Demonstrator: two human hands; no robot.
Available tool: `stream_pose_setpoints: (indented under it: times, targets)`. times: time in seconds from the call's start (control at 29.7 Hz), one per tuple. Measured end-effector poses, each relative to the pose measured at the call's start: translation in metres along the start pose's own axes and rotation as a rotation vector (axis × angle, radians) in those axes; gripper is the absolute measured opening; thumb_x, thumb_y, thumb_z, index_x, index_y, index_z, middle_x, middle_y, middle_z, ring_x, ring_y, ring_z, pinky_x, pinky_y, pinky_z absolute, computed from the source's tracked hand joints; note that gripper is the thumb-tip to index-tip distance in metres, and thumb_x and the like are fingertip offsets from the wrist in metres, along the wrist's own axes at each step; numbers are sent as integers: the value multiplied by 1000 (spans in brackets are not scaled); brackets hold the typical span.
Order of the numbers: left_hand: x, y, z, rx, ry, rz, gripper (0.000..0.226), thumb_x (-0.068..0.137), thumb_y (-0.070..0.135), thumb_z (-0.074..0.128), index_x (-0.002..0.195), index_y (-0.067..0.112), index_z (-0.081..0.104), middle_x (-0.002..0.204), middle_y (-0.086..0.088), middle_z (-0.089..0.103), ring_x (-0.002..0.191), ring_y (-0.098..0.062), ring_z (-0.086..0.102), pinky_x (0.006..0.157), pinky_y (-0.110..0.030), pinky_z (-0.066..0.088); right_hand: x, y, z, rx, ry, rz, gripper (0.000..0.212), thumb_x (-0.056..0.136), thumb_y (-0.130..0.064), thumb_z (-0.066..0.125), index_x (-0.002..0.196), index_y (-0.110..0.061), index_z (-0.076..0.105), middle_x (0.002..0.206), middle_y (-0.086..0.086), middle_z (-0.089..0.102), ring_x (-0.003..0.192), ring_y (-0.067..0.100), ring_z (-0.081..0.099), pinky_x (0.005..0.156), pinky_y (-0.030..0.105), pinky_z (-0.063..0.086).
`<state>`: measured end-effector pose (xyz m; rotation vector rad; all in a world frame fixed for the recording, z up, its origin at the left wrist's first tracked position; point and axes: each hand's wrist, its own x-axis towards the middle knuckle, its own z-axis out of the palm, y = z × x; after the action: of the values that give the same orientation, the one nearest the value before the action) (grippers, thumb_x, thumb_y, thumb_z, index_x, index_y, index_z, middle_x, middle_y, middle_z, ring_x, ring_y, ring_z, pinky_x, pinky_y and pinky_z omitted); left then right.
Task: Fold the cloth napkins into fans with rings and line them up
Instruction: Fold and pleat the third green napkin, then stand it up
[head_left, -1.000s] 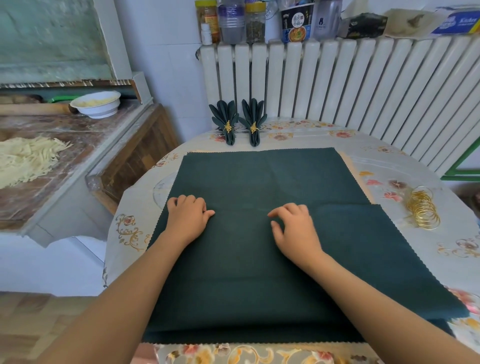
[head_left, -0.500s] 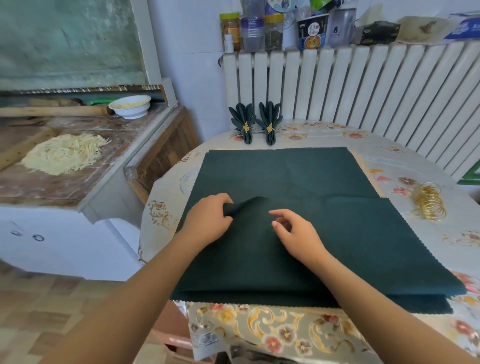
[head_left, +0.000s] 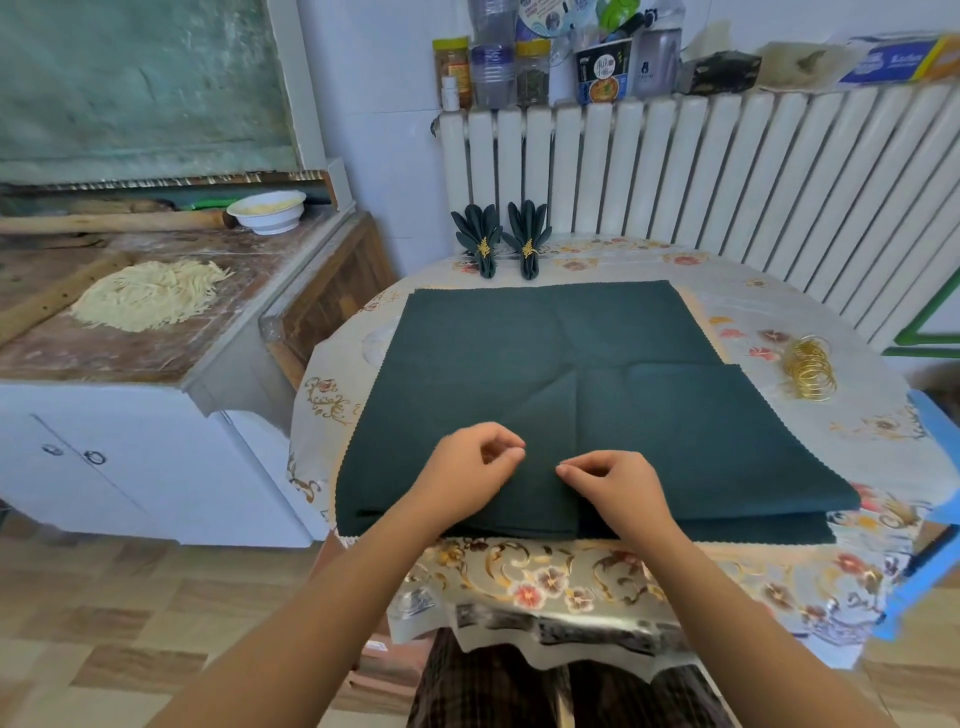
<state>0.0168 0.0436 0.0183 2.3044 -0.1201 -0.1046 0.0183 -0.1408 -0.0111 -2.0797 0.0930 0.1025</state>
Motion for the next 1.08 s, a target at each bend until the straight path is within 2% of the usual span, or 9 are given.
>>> stream_pose_setpoints:
  times: [0.07, 0.17, 0.3, 0.47, 0.64, 0.77, 0.91, 0.98, 1.08]
  targets:
    - [6, -13, -5, 279, 121, 75, 22, 96, 24, 52, 113, 27, 66, 116, 9, 63, 111, -10, 54, 97, -28, 40, -1, 2, 4, -42, 22, 1, 16, 82, -30, 72, 95, -22, 74, 86, -14, 68, 83, -1, 60, 68, 13, 44]
    - [8, -28, -4, 488, -11, 90, 39, 100, 29, 43, 138, 30, 48, 150, 4, 37, 138, -14, 30, 112, -37, 20, -6, 2, 11, -128, 55, -7, 32, 81, -35, 71, 110, -25, 67, 92, -11, 63, 84, 5, 58, 74, 23, 47]
    - [3, -38, 7, 561, -89, 52, 50, 103, 36, 31, 151, 32, 21, 161, 0, 8, 146, -15, 13, 116, -37, 13, -11, -5, 17, -225, 76, -1, 40, 84, -40, 66, 122, -34, 56, 100, -11, 55, 86, 6, 54, 70, 25, 42]
    - [2, -35, 18, 572, -53, 18, 50, 104, 37, 26, 152, 30, 15, 161, -3, 4, 147, -17, 9, 116, -38, 11, -10, -12, 24, -332, 57, 29, 26, 89, -47, 57, 115, -44, 57, 80, -18, 55, 79, 6, 55, 62, 25, 42]
    - [1, -33, 15, 522, 3, -13, 49, 104, 36, 26, 152, 28, 19, 161, -4, 9, 146, -18, 13, 115, -40, 13, -3, -14, 22, -156, 69, 12, 32, 92, -30, 59, 122, -38, 56, 105, -12, 64, 82, 8, 53, 66, 19, 42]
    - [-1, -32, 11, 541, 39, -40, 50, 103, 38, 27, 152, 27, 20, 160, -6, 13, 145, -20, 18, 115, -40, 16, -1, -18, 18, -12, 40, -23, 45, 91, -17, 62, 132, -30, 51, 89, -7, 59, 94, 13, 58, 58, 1, 38]
    - [-1, -32, 8, 532, 57, -70, 50, 103, 39, 27, 152, 27, 21, 159, -7, 15, 144, -20, 20, 115, -40, 16, 6, -20, 15, 30, 13, -12, 54, 89, -18, 64, 138, -32, 45, 115, 3, 59, 111, 17, 53, 75, 4, 35]
    - [-2, -33, 8, 536, 50, -75, 51, 103, 39, 27, 152, 27, 20, 159, -7, 16, 144, -20, 21, 115, -40, 16, 8, -20, 14, 39, 10, 8, 58, 88, -20, 66, 139, -34, 41, 107, 1, 57, 104, 14, 54, 81, 16, 37]
    - [-4, -35, 13, 562, 13, -78, 52, 103, 40, 25, 153, 27, 15, 160, -7, 12, 146, -21, 15, 116, -40, 13, 6, -18, 11, 68, 59, 63, 54, 90, -29, 62, 140, -26, 40, 83, -3, 57, 75, 6, 53, 60, 17, 38]
